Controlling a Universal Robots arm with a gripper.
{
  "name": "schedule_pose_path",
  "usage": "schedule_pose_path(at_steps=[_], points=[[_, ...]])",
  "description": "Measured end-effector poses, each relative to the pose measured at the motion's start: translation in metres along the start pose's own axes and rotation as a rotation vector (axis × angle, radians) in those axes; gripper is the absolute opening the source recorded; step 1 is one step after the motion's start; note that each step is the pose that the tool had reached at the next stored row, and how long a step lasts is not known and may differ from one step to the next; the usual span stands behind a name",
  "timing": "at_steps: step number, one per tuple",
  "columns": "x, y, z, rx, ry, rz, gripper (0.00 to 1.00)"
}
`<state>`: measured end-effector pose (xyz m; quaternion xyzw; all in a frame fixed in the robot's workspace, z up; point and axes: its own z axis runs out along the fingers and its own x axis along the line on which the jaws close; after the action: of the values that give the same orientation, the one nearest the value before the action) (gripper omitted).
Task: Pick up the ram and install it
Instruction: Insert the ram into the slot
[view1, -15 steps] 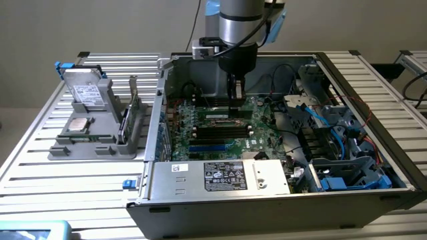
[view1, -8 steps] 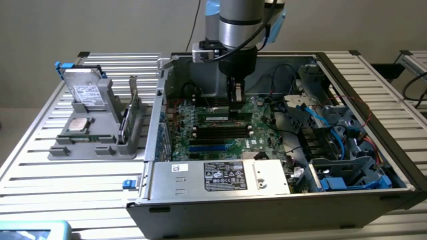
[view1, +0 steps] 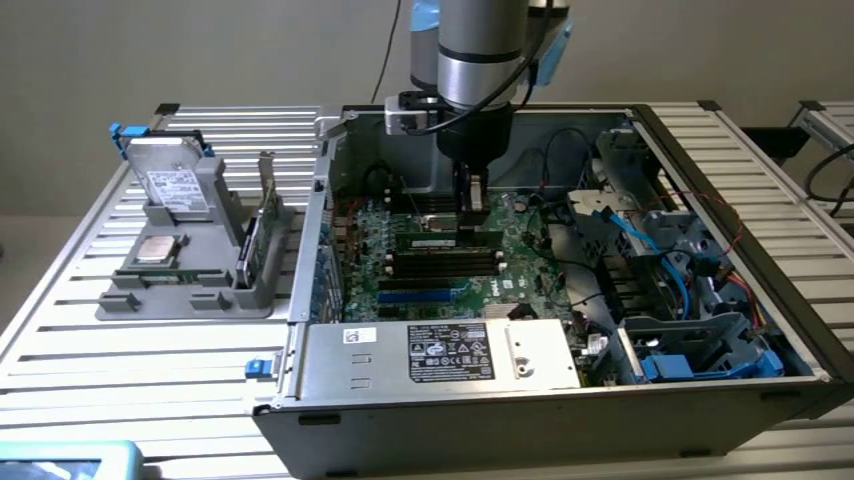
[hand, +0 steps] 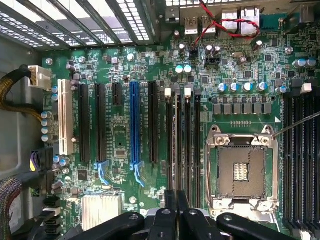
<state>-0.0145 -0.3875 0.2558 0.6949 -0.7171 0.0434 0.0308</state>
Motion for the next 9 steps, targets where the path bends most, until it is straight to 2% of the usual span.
schedule_pose_path(at_steps=[9], points=[[0.0028, 0.0, 0.0042, 0.0007, 0.0005, -0.006, 0.12]])
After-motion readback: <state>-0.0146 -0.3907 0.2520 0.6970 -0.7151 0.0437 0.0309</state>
